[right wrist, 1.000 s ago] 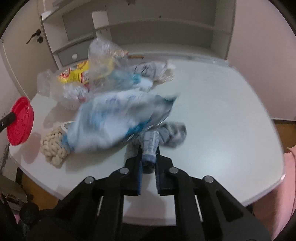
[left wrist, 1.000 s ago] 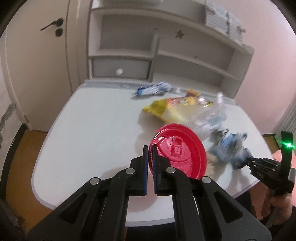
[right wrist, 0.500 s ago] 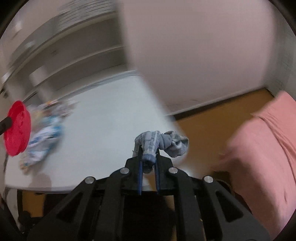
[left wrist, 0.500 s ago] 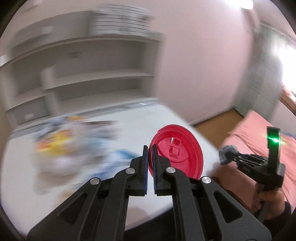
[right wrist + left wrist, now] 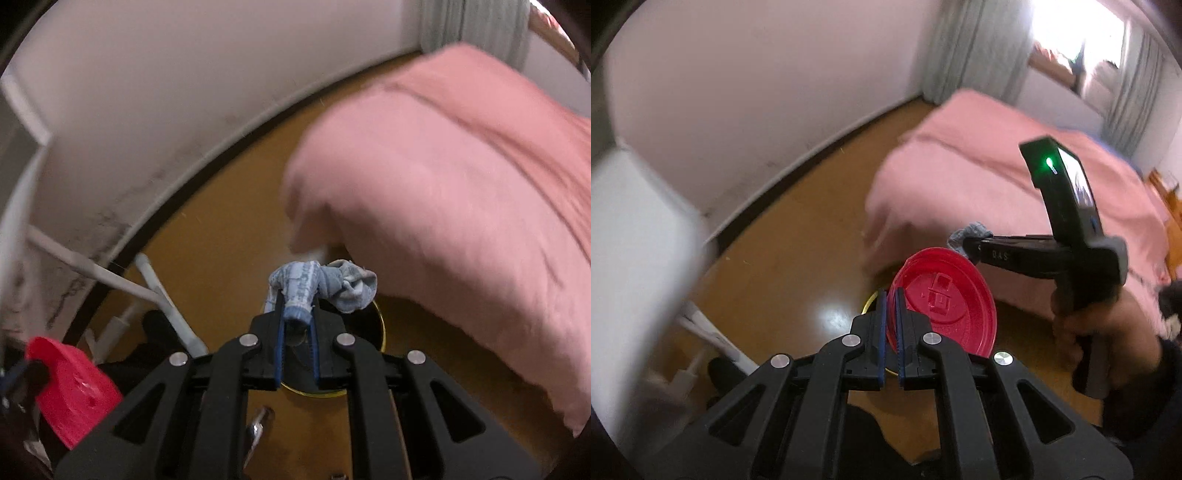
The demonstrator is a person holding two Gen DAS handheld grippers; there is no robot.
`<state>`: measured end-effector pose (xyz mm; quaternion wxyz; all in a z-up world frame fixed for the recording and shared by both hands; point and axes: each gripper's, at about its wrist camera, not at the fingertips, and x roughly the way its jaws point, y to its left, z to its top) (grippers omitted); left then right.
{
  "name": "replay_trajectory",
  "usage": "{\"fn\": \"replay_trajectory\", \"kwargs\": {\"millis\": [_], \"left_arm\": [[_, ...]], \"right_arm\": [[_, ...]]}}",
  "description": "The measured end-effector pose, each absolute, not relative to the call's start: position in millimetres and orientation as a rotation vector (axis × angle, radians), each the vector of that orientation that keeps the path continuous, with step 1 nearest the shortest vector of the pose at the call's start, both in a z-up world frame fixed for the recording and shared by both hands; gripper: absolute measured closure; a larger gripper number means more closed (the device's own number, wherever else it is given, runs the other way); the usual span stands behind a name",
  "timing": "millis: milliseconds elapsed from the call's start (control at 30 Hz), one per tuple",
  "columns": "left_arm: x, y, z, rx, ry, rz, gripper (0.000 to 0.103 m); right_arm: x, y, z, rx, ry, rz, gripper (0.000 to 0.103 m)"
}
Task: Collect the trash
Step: 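Carry both items to the black bin and open both tools to drop them, then move both tools back to the desk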
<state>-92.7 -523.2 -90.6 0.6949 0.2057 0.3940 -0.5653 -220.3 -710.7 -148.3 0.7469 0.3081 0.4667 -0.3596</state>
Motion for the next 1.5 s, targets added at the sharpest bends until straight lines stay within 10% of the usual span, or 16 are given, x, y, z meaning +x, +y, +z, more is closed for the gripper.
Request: {"fn": "replay_trajectory", "kwargs": {"millis": [633, 800, 1267, 1333, 1400, 1500], "left_arm": [[-72.3, -637.3, -274.0, 0.559, 1.223, -1.270, 0.098], [-71.9, -637.9, -277.1, 0.545, 1.229, -1.264, 0.050], [-85.1, -608.5, -223.7, 0.551, 1.060, -1.345, 0.030], [-87.6, -599.8, -207.6, 0.540, 1.045, -1.358, 0.025], [-89.6, -590.0, -188.8, 0.532, 1.009, -1.366, 0.022], [-89.3, -569.1, -154.6, 0.495, 0.970, -1.362, 0.021]], "right_arm": [[-248.3, -742.1, -244.9, 0.831, 1.207, -0.834, 0.092], [-246.7, -741.6, -246.2, 0.840, 1.206, -0.828, 0.092], [-241.8, -743.6, -240.7, 0.868, 1.180, -0.796, 0.091], [-240.8, -744.8, -235.3, 0.868, 1.170, -0.793, 0.077], [-239.9, -744.4, -224.6, 0.846, 1.144, -0.802, 0.029], [-233.1, -742.2, -198.9, 0.789, 1.098, -0.816, 0.028]]}}
